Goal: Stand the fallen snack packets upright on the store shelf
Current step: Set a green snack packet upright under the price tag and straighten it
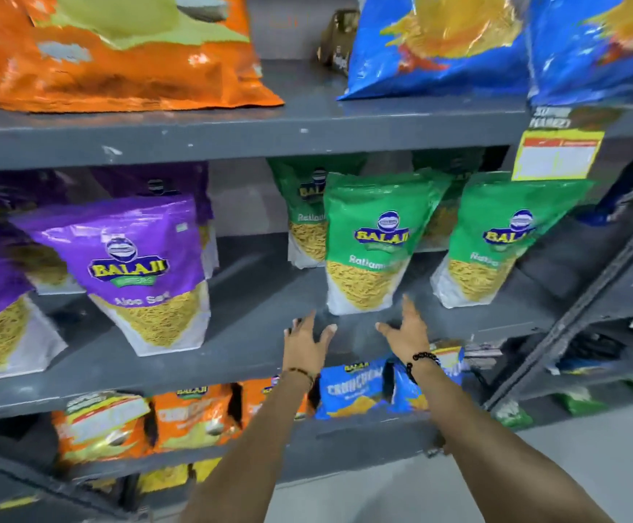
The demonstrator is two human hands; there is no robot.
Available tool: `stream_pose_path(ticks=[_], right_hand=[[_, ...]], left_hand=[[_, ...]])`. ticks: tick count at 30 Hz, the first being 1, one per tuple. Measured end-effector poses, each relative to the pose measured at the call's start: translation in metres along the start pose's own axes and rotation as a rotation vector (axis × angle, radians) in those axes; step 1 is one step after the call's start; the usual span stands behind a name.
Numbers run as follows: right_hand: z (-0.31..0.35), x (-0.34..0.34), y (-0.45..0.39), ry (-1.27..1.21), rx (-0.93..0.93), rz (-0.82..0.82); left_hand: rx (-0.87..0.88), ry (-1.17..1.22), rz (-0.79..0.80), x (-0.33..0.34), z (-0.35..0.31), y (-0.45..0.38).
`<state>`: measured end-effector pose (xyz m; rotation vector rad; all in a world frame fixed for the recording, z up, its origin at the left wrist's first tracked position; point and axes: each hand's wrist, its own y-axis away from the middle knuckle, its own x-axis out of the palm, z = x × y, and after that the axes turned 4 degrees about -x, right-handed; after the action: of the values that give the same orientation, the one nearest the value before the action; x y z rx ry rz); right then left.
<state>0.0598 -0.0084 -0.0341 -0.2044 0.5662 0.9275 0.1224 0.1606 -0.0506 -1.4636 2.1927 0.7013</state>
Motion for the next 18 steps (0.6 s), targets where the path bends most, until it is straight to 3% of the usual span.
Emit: stream_pose_path(ticks=[4,9,12,18], right_hand=[[-0.006,-0.018,-0.028,-0.207,0.002,0.1],[-0.004,-0.025,-0.05,-0.26,-0.045,0.261],[-0.008,-0.024,-0.053,-0.241,-0.049,0.237],[-0.002,-0.012,-0.044,-0.164,-0.065,0.137]], left_hand=[[-0.113,0.186,0.039,0.009,-0.033,-0.015],[-0.168,0.237,0.054,0.007,-0.057,-0.023],[-0.175,0.254,0.042,0.01,-0.059,-0.025],[-0.185,0.23,-0.132,0.011,-0.05,-0.021]])
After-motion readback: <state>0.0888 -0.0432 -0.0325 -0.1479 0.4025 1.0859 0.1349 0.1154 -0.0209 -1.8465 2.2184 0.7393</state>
